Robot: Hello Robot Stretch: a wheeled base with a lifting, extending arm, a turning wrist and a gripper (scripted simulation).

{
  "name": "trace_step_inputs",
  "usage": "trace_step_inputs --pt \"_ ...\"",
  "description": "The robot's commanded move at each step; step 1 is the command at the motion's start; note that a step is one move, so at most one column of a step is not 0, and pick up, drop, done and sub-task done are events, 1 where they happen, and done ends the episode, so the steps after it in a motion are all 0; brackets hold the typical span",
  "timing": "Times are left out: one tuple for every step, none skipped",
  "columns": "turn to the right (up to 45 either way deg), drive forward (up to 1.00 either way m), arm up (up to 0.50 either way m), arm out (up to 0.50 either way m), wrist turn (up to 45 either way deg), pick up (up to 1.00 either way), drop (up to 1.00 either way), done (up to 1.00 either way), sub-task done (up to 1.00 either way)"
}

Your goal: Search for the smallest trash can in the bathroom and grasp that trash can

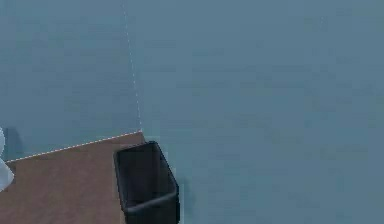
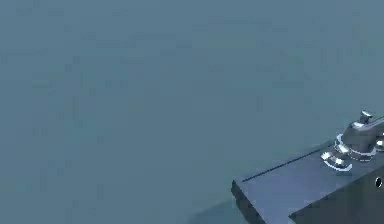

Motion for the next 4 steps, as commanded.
trace_step_inputs --pt "-45.0 0.0 0.0 0.0 0.0 0.0 0.0 0.0 0.0" --pt "-21.0 0.0 0.0 0.0 0.0 0.0 0.0 0.0 0.0" --pt "0.0 0.1 0.0 0.0 0.0 0.0 0.0 0.0 0.0" --pt "-15.0 0.0 0.0 0.0 0.0 0.0 0.0 0.0 0.0"
